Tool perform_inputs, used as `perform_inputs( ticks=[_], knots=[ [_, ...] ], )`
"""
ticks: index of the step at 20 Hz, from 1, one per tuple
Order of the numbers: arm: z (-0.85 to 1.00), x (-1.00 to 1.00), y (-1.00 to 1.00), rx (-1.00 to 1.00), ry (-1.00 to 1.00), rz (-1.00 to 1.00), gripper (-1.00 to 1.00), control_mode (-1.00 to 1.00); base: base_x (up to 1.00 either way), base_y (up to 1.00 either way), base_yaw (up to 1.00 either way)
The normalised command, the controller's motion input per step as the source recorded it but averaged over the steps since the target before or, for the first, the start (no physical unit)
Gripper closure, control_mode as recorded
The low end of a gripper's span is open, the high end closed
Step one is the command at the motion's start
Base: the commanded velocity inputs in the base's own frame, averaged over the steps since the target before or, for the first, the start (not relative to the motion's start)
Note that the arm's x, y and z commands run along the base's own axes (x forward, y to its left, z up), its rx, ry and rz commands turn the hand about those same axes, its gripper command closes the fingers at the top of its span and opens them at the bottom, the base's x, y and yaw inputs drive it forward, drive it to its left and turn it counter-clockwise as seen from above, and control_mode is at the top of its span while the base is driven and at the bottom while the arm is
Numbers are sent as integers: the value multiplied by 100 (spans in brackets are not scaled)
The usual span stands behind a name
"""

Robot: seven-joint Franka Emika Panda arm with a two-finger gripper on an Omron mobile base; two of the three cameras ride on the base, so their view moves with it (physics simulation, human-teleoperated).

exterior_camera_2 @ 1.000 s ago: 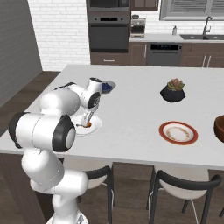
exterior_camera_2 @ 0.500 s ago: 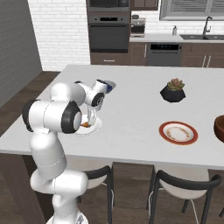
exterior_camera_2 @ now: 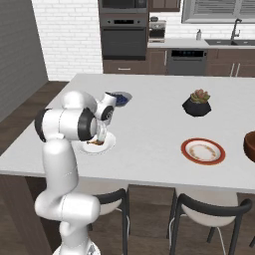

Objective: Pick the chicken drumstick and onion from their plates and place them in the bowl. Then put the bowl in the fridge.

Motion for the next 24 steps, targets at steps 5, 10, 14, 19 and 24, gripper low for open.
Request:
perform_inputs(
  ticks=[5,10,14,19,24],
  knots=[
    [-20,13,-7,0,0,10,-100,-100,0,0,0],
    [-29,0,0,0,0,3,-100,-100,0,0,0],
    [-23,-12,1,0,0,0,-100,-100,0,0,0],
    [-31,-6,15,0,0,0,-100,-100,0,0,0],
    [-22,0,10,0,0,0,100,-100,0,0,0]
  ],
)
